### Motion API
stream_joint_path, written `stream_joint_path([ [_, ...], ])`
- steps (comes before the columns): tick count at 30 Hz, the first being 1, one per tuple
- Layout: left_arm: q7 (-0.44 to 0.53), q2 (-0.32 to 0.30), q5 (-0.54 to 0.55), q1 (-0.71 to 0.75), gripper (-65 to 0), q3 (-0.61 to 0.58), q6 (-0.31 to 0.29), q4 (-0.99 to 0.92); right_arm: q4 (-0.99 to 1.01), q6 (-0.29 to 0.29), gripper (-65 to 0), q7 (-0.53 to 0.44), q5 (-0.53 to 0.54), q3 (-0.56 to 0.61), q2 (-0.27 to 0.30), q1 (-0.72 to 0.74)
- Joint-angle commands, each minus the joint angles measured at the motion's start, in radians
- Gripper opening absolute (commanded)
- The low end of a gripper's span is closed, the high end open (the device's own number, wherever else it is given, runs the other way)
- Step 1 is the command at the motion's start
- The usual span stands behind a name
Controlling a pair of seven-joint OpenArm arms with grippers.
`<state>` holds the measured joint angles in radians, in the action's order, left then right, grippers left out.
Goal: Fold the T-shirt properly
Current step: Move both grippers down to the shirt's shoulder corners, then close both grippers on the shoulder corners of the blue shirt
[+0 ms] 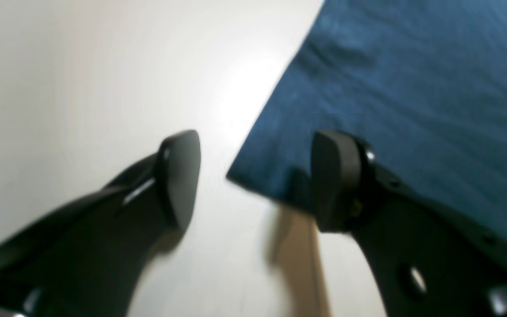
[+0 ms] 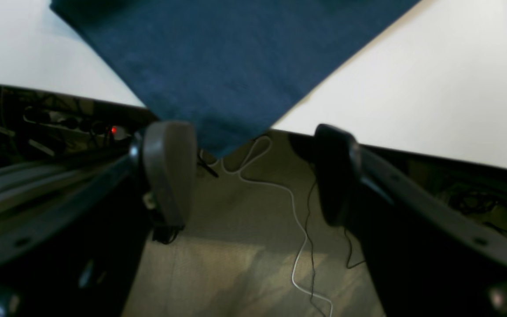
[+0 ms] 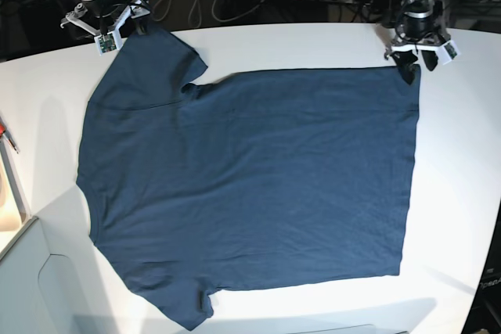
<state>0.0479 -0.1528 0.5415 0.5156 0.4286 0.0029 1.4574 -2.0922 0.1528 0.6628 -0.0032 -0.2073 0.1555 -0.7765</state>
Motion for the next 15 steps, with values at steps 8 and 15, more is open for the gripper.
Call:
stream_joint_path([
  [8,-0.013,-0.012,-0.004,-0.001,-27.6,-0.038,-0.002,0.003,-0.015,0.012,-24.9,-0.015,0.001,-0.004,0.006,-0.008],
  [15,-0.013,-0.012,-0.004,-0.001,-56.3,-0.057,-0.004,0.003,-0.017,0.012,-24.9,-0.015,0.001,-0.004,0.006,-0.01],
])
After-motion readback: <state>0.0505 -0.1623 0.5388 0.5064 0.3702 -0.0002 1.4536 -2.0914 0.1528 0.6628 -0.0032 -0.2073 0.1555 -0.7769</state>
